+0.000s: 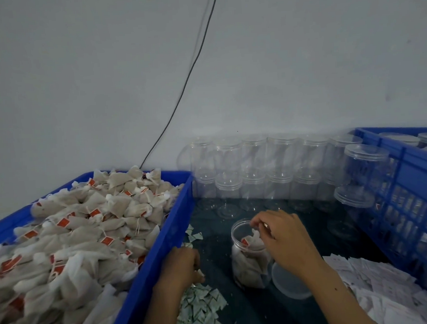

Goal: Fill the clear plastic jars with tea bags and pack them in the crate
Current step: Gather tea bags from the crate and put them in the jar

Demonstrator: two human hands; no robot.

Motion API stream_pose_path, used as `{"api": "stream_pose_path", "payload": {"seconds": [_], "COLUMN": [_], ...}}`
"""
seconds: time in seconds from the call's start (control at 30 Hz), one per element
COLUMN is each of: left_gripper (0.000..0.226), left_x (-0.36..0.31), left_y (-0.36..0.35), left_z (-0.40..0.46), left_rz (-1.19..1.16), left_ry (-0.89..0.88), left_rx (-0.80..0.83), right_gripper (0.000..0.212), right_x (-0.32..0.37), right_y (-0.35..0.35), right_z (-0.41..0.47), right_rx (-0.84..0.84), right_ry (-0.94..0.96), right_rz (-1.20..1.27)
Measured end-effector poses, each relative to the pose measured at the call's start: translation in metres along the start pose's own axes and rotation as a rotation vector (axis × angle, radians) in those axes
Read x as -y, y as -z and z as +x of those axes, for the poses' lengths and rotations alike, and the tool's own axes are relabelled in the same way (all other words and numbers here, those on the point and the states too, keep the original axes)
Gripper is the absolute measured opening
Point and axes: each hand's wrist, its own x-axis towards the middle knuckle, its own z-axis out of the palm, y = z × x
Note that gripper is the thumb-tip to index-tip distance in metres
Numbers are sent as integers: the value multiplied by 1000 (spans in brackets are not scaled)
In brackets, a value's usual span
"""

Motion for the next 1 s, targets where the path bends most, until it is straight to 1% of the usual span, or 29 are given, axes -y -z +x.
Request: {"api": "stream_pose_path", "payload": {"seconds": [0.07, 0.13, 0.23, 0.3, 0.4, 0.47, 0.53, 0.6, 0.7, 0.77, 0.8, 0.87, 0.93, 1.0], "left_gripper": [24, 13, 6, 6, 10, 10, 8, 8, 10, 16, 21, 35, 49, 62], "left_x": [0, 0, -4, -9, -25, -43, -63, -77, -91, -94, -94, -93, -90, -85], "left_y": [0, -2, -2, 0, 11, 20, 28, 29, 23, 15, 11, 1, -9, -21], "left_z": [-2, -3, -5, -5, -5, -4, -3, 0, 4, 7, 8, 9, 8, 8], "left_rz": [44, 29, -22, -178, -448, -606, -644, -567, -365, -326, -365, -571, -843, -1043], "left_ry": [-1, -3, 12, 12, -49, -117, -203, -262, -261, -239, -237, -240, -236, -243], "left_rx": [-8, -41, -118, -250, -479, -542, -535, -540, -517, -511, -524, -521, -439, -350], "right_gripper": [22, 25, 31, 33, 37, 44, 52, 54, 54, 54, 54, 54, 52, 49], "right_x": [-9, -17, -26, -33, -40, -41, -41, -41, -39, -41, -42, -48, -56, -67], "right_y": [-1, -2, -5, -8, -15, -19, -23, -27, -31, -32, -32, -33, -34, -35], "right_z": [-8, -16, -27, -31, -36, -39, -42, -45, -49, -50, -51, -50, -49, -48], "right_rx": [-15, -66, -156, -175, -158, -180, -203, -185, -123, -109, -104, -100, -124, -188], "right_ry": [10, 41, 63, 29, -30, -81, -145, -165, -170, -178, -184, -213, -268, -327], "right_rz": [37, 101, 186, 237, 320, 423, 518, 554, 576, 610, 621, 617, 565, 464]}}
